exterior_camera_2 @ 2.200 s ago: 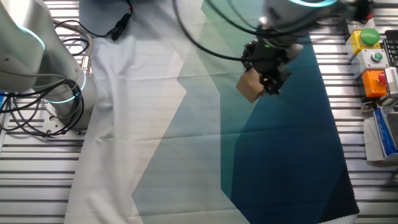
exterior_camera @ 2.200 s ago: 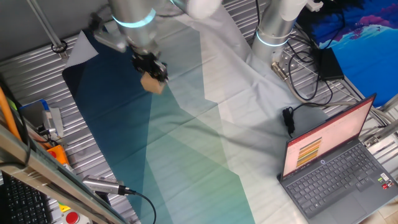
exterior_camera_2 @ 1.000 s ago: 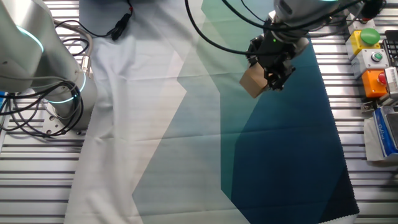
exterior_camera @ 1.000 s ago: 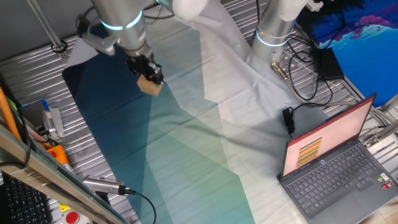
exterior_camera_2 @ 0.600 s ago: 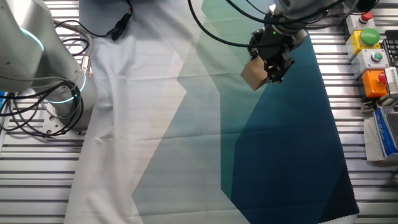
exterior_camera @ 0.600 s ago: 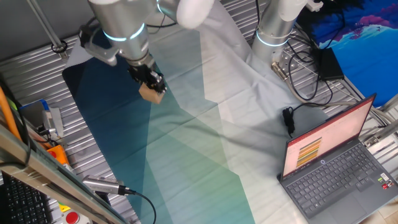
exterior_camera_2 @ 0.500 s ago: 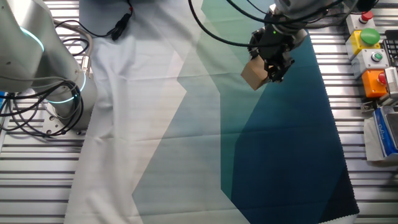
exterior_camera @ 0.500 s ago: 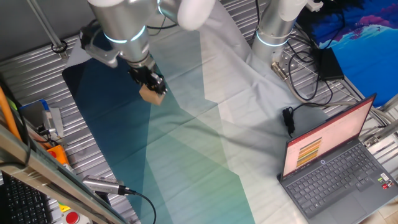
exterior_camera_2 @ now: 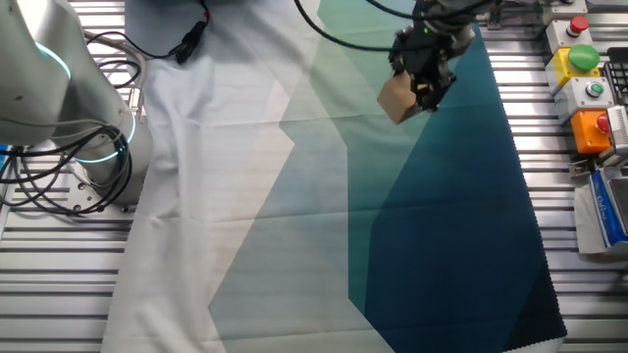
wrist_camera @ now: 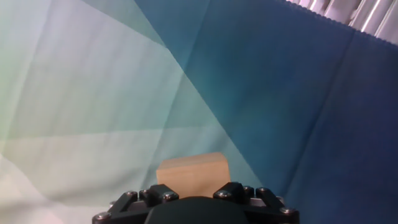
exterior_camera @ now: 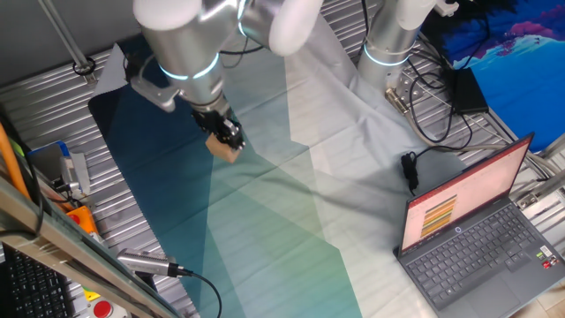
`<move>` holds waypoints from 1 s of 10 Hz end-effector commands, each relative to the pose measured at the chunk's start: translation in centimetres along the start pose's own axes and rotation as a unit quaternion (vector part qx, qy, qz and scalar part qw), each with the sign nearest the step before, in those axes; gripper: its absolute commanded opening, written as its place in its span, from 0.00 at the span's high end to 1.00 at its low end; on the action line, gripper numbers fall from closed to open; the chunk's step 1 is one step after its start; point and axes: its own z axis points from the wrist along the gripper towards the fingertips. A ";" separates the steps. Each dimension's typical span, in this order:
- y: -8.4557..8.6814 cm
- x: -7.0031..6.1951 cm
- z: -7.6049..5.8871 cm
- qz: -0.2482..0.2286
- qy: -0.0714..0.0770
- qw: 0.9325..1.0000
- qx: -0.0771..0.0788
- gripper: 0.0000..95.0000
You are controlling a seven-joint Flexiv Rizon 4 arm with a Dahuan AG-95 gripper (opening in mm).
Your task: Pick up one small block
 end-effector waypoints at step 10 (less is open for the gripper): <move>0.4 -0.4 0.8 0.023 0.040 0.999 -0.010 1.00</move>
